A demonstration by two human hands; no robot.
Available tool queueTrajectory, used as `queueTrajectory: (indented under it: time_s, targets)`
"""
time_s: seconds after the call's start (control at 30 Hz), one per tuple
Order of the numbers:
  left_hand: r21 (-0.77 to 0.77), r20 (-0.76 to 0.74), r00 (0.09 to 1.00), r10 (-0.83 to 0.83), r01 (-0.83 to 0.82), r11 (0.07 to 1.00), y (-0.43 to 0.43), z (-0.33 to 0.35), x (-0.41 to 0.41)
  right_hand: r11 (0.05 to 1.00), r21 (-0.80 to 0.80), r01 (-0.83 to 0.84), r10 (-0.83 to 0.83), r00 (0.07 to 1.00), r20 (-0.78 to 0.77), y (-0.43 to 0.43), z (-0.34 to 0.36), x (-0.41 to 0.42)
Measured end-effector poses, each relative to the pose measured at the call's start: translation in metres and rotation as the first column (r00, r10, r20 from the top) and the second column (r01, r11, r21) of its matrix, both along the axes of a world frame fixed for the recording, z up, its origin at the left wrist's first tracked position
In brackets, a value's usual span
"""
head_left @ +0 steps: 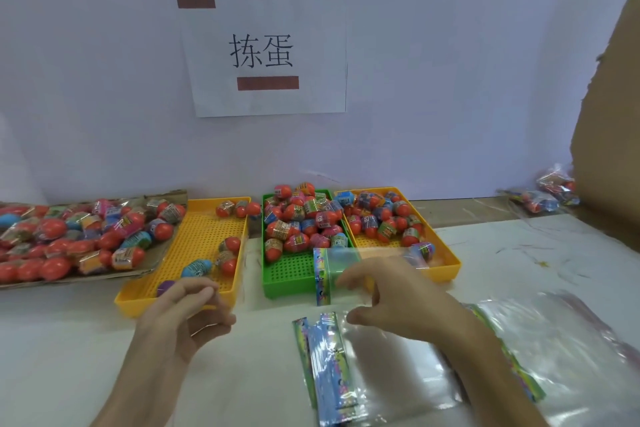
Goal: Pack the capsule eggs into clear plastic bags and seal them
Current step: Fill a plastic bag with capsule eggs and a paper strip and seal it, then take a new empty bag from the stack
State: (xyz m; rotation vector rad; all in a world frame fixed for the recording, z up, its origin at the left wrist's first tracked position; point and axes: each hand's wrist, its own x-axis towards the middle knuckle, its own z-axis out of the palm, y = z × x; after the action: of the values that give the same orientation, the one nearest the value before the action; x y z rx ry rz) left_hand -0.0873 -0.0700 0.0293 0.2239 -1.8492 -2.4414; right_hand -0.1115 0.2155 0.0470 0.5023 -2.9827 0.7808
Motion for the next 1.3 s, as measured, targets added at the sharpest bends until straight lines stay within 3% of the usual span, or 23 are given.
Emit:
queueTrajectory:
  time_s: [0.1,0.23,0.43,0.6,0.7,0.87,1.0,1.07,1.13,1.2,1.3]
  targets:
    - [-0.017,0.010,1.000,0.005,-0.005,1.000,0.001,0.000,0.001,0.997,-0.047,0.062,-0.068,0.988,-0.135,-0.010,-0.003,-0.003]
    - [-0.021,0.008,1.000,0.015,-0.015,1.000,0.001,-0.001,0.001,0.966,0.143,0.215,-0.187,0.965,-0.185,-0.018,-0.013,-0.011]
    - [-0.061,0.025,1.000,-0.011,0.013,0.998,0.000,-0.003,-0.001,0.958,0.020,0.287,-0.272,0.925,-0.265,-0.021,-0.019,-0.012]
    - [-0.171,0.058,0.983,-0.172,0.179,0.969,0.003,-0.008,-0.002,0.981,-0.161,0.109,-0.164,0.908,-0.385,-0.035,-0.017,-0.005]
    - [-0.266,0.089,0.957,-0.276,0.290,0.919,0.013,-0.010,0.000,0.982,-0.180,-0.059,-0.022,0.908,-0.418,-0.054,-0.016,0.005]
    - [-0.319,0.060,0.963,-0.262,0.267,0.909,0.017,-0.011,0.005,0.972,-0.084,-0.221,0.178,0.917,-0.358,-0.079,-0.023,0.017]
    - [-0.332,0.032,0.977,-0.213,0.211,0.919,0.011,-0.011,0.004,0.977,-0.087,-0.194,0.151,0.922,-0.355,-0.078,-0.021,0.018]
    - [-0.300,-0.014,0.980,-0.199,0.186,0.936,0.008,-0.011,0.003,0.974,-0.182,-0.135,0.066,0.938,-0.341,-0.073,-0.016,0.016]
    - [-0.259,-0.063,0.983,-0.171,0.149,0.954,0.006,-0.009,0.002,0.921,-0.384,-0.061,-0.048,0.962,-0.269,-0.067,-0.012,0.014]
    - [-0.172,-0.105,0.986,-0.133,0.113,0.979,0.005,-0.007,0.002,0.816,-0.575,0.050,-0.136,0.985,-0.107,-0.061,-0.007,0.011]
    - [-0.043,-0.145,0.983,-0.112,0.107,0.993,0.002,-0.005,0.002,0.693,-0.697,0.186,-0.083,0.980,0.179,-0.053,-0.003,0.006]
